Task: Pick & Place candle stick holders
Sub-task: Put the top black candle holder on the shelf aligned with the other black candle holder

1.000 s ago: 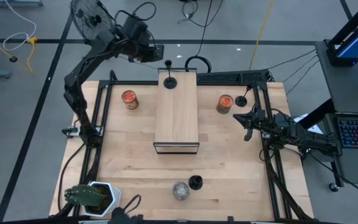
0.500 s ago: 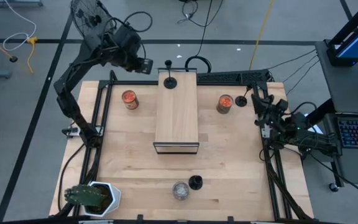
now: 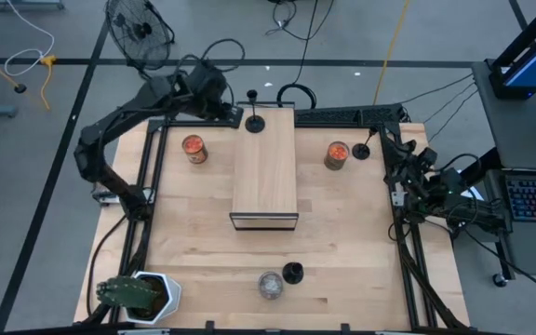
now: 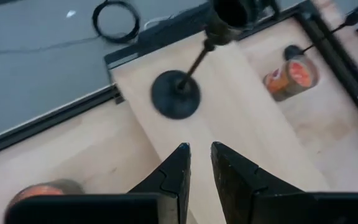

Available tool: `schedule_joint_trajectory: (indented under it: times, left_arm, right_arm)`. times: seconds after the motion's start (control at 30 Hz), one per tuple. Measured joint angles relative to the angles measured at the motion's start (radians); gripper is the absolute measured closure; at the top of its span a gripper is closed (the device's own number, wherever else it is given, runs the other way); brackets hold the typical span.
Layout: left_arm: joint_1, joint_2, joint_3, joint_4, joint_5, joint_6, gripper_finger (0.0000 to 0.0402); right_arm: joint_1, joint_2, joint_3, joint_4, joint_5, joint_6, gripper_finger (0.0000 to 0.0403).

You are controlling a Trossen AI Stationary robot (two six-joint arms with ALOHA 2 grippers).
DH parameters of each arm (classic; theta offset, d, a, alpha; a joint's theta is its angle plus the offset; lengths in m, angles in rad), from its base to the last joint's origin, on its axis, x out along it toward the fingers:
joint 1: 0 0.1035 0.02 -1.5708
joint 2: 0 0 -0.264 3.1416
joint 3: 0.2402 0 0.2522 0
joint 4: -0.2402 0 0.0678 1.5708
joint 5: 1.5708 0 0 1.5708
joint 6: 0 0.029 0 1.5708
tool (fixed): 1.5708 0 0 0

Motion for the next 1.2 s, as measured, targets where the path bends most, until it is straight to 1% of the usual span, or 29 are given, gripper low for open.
schedule_joint_trajectory:
  times: [0.17,0.3,0.37,0.47,0.6,0.8,0.93,1.1,1.2]
  left_arm:
    - [-0.040,-0.150,-0.243,0.182,-0.015,-0.013,0.0330]
    - [-0.084,-0.304,-0.433,0.303,-0.016,-0.002,0.0330]
    - [-0.107,-0.380,-0.515,0.358,-0.016,-0.002,0.0330]
    - [-0.138,-0.487,-0.630,0.418,-0.016,-0.002,0.0330]
    - [-0.171,-0.624,-0.762,0.514,-0.015,0.013,0.0330]
    - [-0.224,-0.793,-0.926,0.613,-0.016,0.031,0.0330]
    - [-0.261,-0.876,-1.009,0.634,-0.035,-0.001,0.0330]
    - [-0.318,-0.957,-1.078,0.647,-0.076,-0.015,0.0330]
    - [-0.355,-0.996,-1.110,0.671,-0.103,-0.001,0.0330]
  right_arm:
    - [0.000,0.000,0.000,0.001,0.000,-0.048,0.0403]
    - [0.000,0.000,0.000,0.013,0.004,-0.079,0.0403]
    - [0.000,0.000,0.000,0.031,0.012,-0.079,0.0403]
    - [0.000,0.000,0.000,0.039,0.058,-0.079,0.0403]
    - [0.000,0.000,0.000,0.031,0.060,-0.078,0.0403]
    - [0.000,0.045,0.004,0.023,0.059,-0.063,0.0403]
    - [0.000,0.120,0.034,0.023,0.058,-0.045,0.0403]
    - [0.000,0.250,0.122,-0.010,0.060,-0.055,0.0403]
    - [0.000,0.333,0.201,-0.076,0.102,-0.072,0.0403]
